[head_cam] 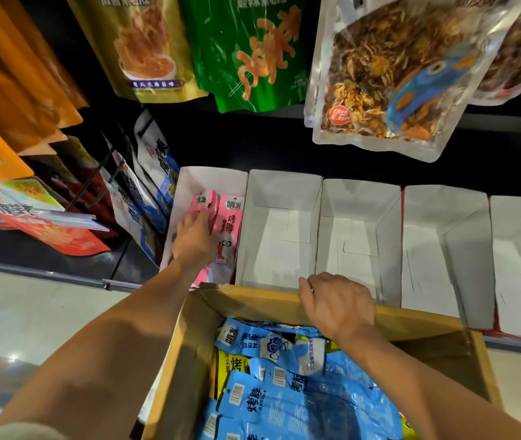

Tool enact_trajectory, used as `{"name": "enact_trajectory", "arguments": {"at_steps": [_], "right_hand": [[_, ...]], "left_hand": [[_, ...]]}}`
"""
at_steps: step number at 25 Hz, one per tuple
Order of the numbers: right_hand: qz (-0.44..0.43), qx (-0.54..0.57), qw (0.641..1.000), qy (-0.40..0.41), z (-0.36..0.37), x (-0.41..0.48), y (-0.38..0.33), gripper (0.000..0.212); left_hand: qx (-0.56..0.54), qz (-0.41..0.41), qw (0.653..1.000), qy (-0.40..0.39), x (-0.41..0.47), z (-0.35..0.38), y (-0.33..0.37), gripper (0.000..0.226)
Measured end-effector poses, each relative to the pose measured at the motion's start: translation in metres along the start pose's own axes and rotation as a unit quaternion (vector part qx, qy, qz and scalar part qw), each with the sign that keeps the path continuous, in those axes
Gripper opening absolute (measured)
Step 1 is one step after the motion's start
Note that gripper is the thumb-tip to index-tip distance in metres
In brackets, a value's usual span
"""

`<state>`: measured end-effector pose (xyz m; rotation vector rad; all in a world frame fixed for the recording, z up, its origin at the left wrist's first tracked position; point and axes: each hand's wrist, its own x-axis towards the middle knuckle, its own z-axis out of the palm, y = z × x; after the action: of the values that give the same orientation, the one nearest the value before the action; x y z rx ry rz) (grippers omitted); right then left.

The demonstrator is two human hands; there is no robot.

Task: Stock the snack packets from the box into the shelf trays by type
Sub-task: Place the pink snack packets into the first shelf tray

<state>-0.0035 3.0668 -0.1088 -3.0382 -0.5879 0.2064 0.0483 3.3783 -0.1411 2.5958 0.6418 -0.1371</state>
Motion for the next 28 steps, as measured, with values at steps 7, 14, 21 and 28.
{"name": "enact_trajectory", "arguments": {"at_steps": [7, 14, 21, 28], "right_hand": [[0.01, -0.005, 1.0, 0.015, 0.002, 0.0, -0.001, 0.068], [0.017, -0.03, 0.999, 0.01, 0.0, 0.0, -0.003, 0.063], [0.01, -0.019, 1.0, -0.015, -0.004, -0.004, -0.003, 0.061], [-0.022, 0.053, 0.995, -0.079, -0.024, -0.028, 0.001, 0.064]], "left_hand": [[0.113, 0.053, 0.98, -0.156, -0.004, 0.025, -0.023, 0.06], [0.197, 0.089, 0.959, -0.183, 0.007, 0.031, -0.03, 0.07], [0.2, 0.077, 0.967, -0.14, -0.006, -0.005, -0.023, 0.067], [0.187, 0.141, 0.969, -0.078, -0.114, -0.073, 0.008, 0.065]]}}
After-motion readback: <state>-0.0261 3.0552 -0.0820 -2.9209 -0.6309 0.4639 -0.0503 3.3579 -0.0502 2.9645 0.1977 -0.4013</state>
